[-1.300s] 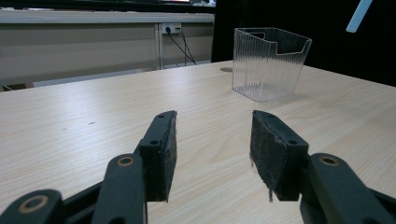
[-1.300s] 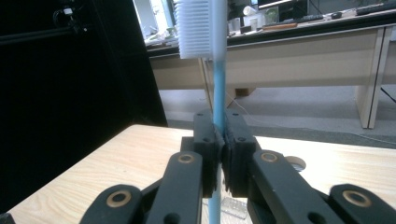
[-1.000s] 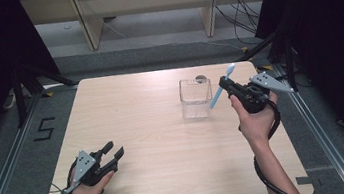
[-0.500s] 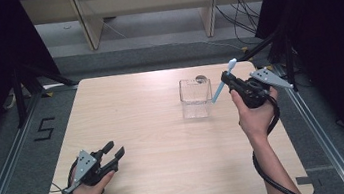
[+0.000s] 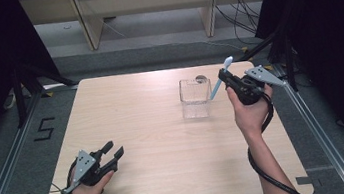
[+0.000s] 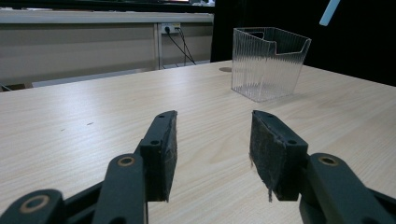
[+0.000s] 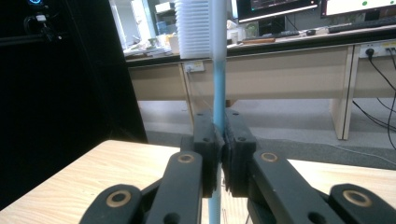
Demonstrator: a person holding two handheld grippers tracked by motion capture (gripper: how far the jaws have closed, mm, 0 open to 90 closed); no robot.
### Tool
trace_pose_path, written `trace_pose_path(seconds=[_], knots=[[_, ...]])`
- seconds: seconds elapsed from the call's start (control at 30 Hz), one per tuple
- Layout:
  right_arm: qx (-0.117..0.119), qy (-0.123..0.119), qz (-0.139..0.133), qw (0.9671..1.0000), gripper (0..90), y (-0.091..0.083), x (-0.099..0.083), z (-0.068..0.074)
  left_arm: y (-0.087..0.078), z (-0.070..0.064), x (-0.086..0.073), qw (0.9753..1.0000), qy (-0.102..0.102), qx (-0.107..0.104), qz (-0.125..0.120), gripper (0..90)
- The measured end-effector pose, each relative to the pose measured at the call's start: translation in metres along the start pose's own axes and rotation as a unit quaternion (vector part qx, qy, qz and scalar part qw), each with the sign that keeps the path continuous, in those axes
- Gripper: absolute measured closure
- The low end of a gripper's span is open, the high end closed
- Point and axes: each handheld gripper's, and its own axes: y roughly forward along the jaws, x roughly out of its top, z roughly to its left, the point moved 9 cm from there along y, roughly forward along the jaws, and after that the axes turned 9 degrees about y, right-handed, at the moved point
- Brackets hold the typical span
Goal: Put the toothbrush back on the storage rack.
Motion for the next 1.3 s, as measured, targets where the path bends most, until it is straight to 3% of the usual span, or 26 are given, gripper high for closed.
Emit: trace_pose_path(seconds=[0.1, 0.23, 0.6, 1.1, 1.3], knots=[[0.000, -0.004, -0.002, 1.0000, 85.7, 0.004, -0.001, 0.001, 0.002, 0.000, 0.001, 0.9999, 0.000, -0.003, -0.011, 50.5], [-0.006, -0.007, -0.003, 1.0000, 85.7, 0.007, -0.002, 0.002, 0.000, 0.001, 0.000, 1.0000, -0.002, 0.001, 0.000, 50.6], [-0.011, -0.025, -0.016, 0.9995, 85.7, 0.016, 0.006, 0.003, 0.000, 0.001, -0.001, 1.0000, -0.002, 0.002, 0.000, 50.6], [-0.035, -0.022, -0.005, 0.9991, 85.6, 0.027, -0.005, -0.013, 0.000, 0.001, -0.002, 1.0000, -0.002, 0.002, 0.003, 50.6], [-0.034, -0.023, -0.006, 0.9991, 85.6, 0.032, -0.011, -0.015, 0.000, 0.001, -0.003, 1.0000, -0.002, 0.001, 0.003, 50.5]])
